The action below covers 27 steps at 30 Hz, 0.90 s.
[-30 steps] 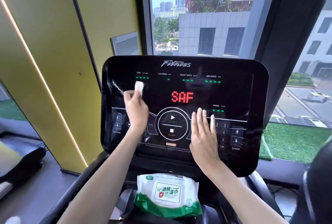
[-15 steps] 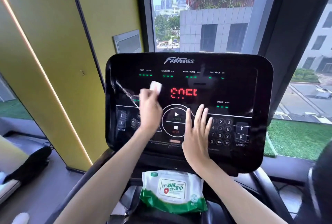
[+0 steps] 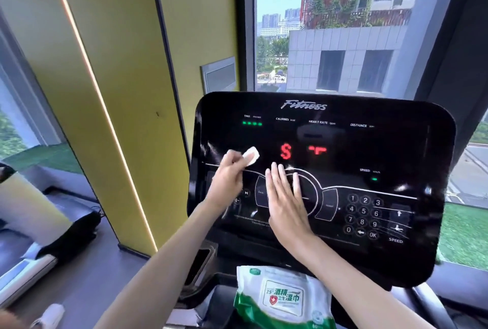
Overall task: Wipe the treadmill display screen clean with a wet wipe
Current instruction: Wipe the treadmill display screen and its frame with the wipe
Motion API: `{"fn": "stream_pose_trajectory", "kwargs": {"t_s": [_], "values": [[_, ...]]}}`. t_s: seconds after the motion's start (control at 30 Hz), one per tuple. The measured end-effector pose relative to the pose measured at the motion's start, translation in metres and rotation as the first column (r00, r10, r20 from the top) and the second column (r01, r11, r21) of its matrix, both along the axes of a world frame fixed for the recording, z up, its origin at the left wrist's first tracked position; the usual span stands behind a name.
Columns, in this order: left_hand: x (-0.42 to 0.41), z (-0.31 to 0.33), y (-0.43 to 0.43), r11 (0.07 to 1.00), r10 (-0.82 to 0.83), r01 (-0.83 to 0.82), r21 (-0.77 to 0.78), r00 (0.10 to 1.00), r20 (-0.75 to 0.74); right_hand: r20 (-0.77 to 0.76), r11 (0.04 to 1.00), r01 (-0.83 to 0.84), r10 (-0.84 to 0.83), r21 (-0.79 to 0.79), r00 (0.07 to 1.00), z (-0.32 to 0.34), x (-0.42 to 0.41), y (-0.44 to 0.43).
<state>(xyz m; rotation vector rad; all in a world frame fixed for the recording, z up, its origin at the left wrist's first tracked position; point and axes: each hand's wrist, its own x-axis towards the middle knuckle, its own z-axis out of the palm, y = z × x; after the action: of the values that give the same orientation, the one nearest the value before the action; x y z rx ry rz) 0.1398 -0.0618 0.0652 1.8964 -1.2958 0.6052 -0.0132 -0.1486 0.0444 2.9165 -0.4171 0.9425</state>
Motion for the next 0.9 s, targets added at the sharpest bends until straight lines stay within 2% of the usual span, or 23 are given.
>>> {"fn": "stream_pose_trajectory", "kwargs": {"t_s": [0.07, 0.1, 0.13, 0.17, 0.27, 0.3, 0.33, 0.4, 0.43, 0.47, 0.53, 0.6, 0.63, 0.67, 0.77, 0.9], "values": [[0.017, 0.004, 0.012, 0.974, 0.136, -0.167, -0.15, 0.971, -0.197, -0.011, 1.0, 0.012, -0.012, -0.02, 1.0, -0.001, 0.003, 0.0], [0.021, 0.006, 0.016, 0.938, 0.214, -0.287, -0.196, 0.921, -0.325, -0.01, 0.999, 0.025, -0.025, -0.023, 1.0, -0.002, 0.005, -0.001], [0.02, 0.006, 0.015, 0.915, 0.256, -0.35, -0.202, 0.888, -0.383, -0.009, 0.999, 0.039, -0.039, -0.026, 0.999, -0.003, 0.007, -0.002], [0.016, 0.005, 0.012, 0.92, 0.261, -0.343, -0.189, 0.898, -0.354, -0.012, 0.998, 0.05, -0.05, -0.033, 0.999, -0.004, 0.009, -0.002], [0.008, -0.004, 0.009, 0.989, 0.104, -0.11, -0.095, 0.993, -0.062, -0.03, 0.996, 0.069, -0.071, -0.058, 0.997, -0.005, 0.011, -0.003], [0.015, -0.002, 0.011, 0.992, 0.072, -0.077, -0.097, 0.996, -0.053, -0.029, 0.995, 0.074, -0.076, -0.067, 0.997, -0.004, 0.01, -0.003], [0.024, 0.001, 0.014, 0.986, 0.088, -0.104, -0.132, 0.989, -0.117, -0.026, 0.994, 0.078, -0.08, -0.077, 0.996, -0.003, 0.01, -0.004], [0.036, 0.006, 0.018, 0.924, 0.184, -0.284, -0.255, 0.917, -0.354, -0.023, 0.991, 0.086, -0.088, -0.099, 0.996, -0.002, 0.01, -0.004], [0.036, 0.007, 0.017, 0.892, 0.217, -0.356, -0.28, 0.879, -0.425, -0.025, 0.99, 0.087, -0.09, -0.108, 0.996, -0.002, 0.01, -0.004], [0.029, 0.005, 0.014, 0.886, 0.237, -0.374, -0.275, 0.874, -0.424, -0.027, 0.989, 0.087, -0.091, -0.116, 0.995, -0.003, 0.01, -0.004], [0.011, -0.006, 0.01, 0.939, 0.21, -0.272, -0.212, 0.939, -0.274, -0.03, 0.988, 0.094, -0.098, -0.124, 0.995, -0.004, 0.01, -0.005], [0.003, -0.019, 0.013, 0.983, 0.115, -0.127, -0.131, 0.989, -0.092, -0.031, 0.986, 0.103, -0.108, -0.13, 0.994, -0.004, 0.011, -0.006], [0.007, -0.02, 0.015, 0.989, 0.093, -0.1, -0.11, 0.993, -0.065, -0.028, 0.986, 0.103, -0.107, -0.133, 0.994, -0.003, 0.011, -0.006], [0.013, -0.018, 0.016, 0.986, 0.104, -0.115, -0.12, 0.991, -0.088, -0.024, 0.986, 0.098, -0.102, -0.135, 0.994, -0.003, 0.011, -0.007], [0.022, 0.009, 0.009, 0.942, 0.182, -0.249, -0.224, 0.942, -0.281, 0.002, 0.99, 0.071, -0.072, -0.121, 0.997, -0.001, 0.009, -0.006], [0.026, 0.05, -0.02, 0.888, 0.244, -0.385, -0.25, 0.857, -0.455, 0.162, 1.0, 0.026, -0.026, 0.002, 0.986, 0.014, 0.005, -0.013]]}}
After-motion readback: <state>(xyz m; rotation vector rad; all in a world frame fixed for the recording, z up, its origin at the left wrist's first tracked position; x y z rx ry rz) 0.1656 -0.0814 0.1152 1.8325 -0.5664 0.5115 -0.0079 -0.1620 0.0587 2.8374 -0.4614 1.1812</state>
